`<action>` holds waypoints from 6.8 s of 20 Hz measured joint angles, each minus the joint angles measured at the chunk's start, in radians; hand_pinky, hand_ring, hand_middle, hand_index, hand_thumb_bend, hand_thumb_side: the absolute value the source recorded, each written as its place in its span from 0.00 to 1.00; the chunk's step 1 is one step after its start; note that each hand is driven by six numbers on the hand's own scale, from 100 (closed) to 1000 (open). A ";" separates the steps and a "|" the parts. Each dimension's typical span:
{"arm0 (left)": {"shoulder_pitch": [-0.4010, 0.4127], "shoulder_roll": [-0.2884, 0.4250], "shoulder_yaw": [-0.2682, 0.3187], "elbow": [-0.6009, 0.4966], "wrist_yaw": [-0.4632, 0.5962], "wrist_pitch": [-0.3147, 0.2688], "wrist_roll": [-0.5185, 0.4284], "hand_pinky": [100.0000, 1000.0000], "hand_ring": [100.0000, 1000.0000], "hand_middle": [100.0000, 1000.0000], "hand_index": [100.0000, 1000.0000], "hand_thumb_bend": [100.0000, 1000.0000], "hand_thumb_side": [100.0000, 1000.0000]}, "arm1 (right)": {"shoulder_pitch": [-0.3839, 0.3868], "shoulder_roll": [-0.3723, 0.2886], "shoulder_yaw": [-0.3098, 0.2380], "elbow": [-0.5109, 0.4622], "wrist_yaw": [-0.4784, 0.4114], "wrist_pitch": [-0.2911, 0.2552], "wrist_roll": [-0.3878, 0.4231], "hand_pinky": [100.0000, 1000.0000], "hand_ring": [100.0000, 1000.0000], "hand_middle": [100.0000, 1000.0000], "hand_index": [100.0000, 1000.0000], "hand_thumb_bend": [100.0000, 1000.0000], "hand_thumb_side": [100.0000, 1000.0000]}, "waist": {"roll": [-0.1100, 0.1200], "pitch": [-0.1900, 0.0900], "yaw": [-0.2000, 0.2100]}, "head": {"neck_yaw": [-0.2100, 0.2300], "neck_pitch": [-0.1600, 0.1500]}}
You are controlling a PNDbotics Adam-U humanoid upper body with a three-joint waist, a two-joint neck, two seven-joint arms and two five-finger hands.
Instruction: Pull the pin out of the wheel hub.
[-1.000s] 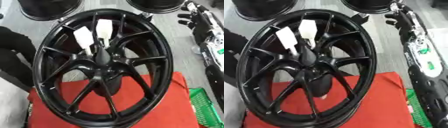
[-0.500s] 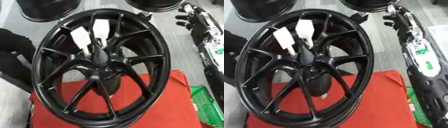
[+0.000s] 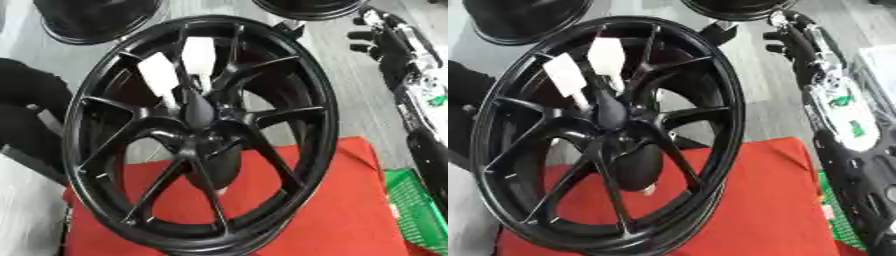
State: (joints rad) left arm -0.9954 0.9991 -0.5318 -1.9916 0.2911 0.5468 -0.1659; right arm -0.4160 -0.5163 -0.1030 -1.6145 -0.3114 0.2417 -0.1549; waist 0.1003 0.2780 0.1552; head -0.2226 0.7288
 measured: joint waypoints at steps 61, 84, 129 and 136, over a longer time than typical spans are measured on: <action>-0.155 -0.333 -0.203 0.426 -0.383 0.168 -0.326 0.84 0.85 0.77 0.82 0.64 0.43 | -0.006 -0.008 0.024 0.008 0.016 0.001 0.020 0.76 0.75 0.77 0.80 0.00 0.54 | -0.004 -0.005 -0.018 | -0.006 0.008; -0.151 -0.376 -0.179 0.529 -0.374 0.123 -0.328 0.84 0.86 0.78 0.82 0.63 0.41 | -0.015 -0.006 0.032 0.009 0.018 0.008 0.027 0.76 0.75 0.78 0.80 0.00 0.55 | -0.010 0.000 -0.029 | 0.010 0.006; -0.177 -0.443 -0.180 0.551 -0.544 0.007 -0.495 0.76 0.77 0.63 0.47 0.26 0.00 | -0.023 -0.001 0.045 0.010 0.021 0.012 0.040 0.76 0.76 0.78 0.80 0.00 0.58 | -0.003 0.000 -0.039 | 0.038 0.003; -0.177 -0.436 -0.179 0.543 -0.576 0.001 -0.501 0.74 0.76 0.60 0.37 0.28 0.00 | -0.022 -0.001 0.048 0.014 0.024 0.012 0.041 0.76 0.76 0.78 0.80 0.00 0.59 | -0.003 0.000 -0.038 | 0.042 0.003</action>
State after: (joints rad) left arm -1.1728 0.5628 -0.7107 -1.4490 -0.2846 0.5480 -0.6665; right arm -0.4384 -0.5176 -0.0552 -1.6009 -0.2872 0.2542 -0.1139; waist 0.0975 0.2780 0.1171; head -0.1801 0.7322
